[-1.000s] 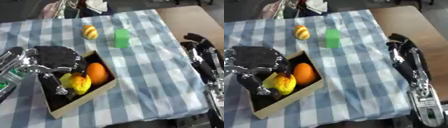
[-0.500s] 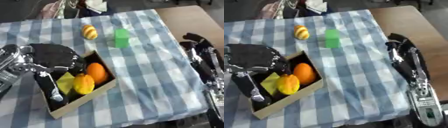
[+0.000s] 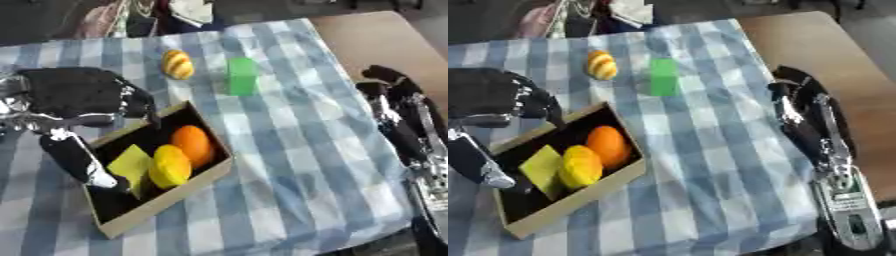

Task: Pick up objects on the table and place them in the box.

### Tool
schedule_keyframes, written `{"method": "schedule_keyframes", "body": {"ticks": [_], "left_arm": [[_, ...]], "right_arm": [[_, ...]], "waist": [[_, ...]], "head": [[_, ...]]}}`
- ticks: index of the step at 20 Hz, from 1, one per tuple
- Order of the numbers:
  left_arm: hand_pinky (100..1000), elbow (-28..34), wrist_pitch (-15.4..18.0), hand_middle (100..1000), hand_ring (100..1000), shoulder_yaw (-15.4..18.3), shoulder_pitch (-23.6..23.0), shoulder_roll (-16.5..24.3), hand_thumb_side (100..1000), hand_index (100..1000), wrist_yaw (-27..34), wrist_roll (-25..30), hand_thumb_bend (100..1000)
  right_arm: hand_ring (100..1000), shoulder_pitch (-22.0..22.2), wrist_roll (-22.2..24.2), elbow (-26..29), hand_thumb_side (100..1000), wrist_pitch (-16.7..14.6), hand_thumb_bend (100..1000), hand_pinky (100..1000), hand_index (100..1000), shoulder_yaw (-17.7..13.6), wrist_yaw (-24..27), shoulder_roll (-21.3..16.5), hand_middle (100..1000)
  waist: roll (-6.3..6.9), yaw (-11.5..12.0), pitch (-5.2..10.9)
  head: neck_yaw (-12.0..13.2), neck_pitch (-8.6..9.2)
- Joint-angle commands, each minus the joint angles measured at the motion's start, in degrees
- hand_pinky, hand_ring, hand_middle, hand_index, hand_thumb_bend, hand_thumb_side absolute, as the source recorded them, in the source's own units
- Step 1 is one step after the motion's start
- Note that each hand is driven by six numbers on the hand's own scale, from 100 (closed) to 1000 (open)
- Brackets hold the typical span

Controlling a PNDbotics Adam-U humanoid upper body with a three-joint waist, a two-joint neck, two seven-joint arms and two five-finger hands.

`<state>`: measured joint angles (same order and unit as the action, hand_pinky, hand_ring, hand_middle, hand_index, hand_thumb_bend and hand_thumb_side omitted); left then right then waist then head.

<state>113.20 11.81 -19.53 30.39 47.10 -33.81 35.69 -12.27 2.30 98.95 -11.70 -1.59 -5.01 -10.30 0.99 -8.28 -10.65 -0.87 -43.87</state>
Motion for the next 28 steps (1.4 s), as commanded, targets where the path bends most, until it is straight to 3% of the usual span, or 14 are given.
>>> {"method": "schedule_keyframes", "body": {"ticks": [1, 10, 19, 26, 28], "left_arm": [[741, 1.3, -2.9, 669, 637, 4.5, -1.4, 0.5, 485, 799, 2.4, -4.9, 476], [735, 1.4, -10.9, 628, 592, 13.9, -11.7, -7.1, 499, 791, 10.3, -23.7, 289], [718, 0.3, -16.1, 591, 561, 18.5, -20.0, -17.3, 530, 765, 18.9, -39.2, 223], [713, 0.1, -16.5, 582, 552, 18.7, -23.3, -22.2, 558, 760, 20.3, -42.8, 216], [714, 0.2, -16.4, 582, 552, 18.5, -23.7, -23.2, 568, 761, 20.3, -42.8, 215]], "right_arm": [[752, -2.3, 0.1, 0.6, 486, -0.1, 100, 854, 834, -0.3, -0.9, -1.8, 778], [758, -14.9, 1.8, -5.8, 379, -0.9, 100, 853, 854, 1.1, -4.2, -10.4, 784], [788, -27.5, 8.3, -21.4, 353, -3.6, 100, 861, 907, 5.2, -7.1, -18.5, 817], [847, -36.2, 17.6, -33.9, 453, -8.4, 100, 877, 958, 9.1, -16.4, -19.2, 869], [874, -38.2, 20.3, -36.9, 533, -9.8, 100, 887, 975, 9.8, -19.4, -18.5, 892]], "waist": [[-0.67, 0.4, 0.77], [-1.27, 3.1, 0.75], [-1.72, 5.8, 0.98], [-1.84, 7.3, 0.93], [-1.76, 7.7, 0.91]], "head": [[-0.5, -0.25], [-1.8, -0.25], [-3.5, -0.25], [-3.7, -0.25], [-3.7, -0.25]]}}
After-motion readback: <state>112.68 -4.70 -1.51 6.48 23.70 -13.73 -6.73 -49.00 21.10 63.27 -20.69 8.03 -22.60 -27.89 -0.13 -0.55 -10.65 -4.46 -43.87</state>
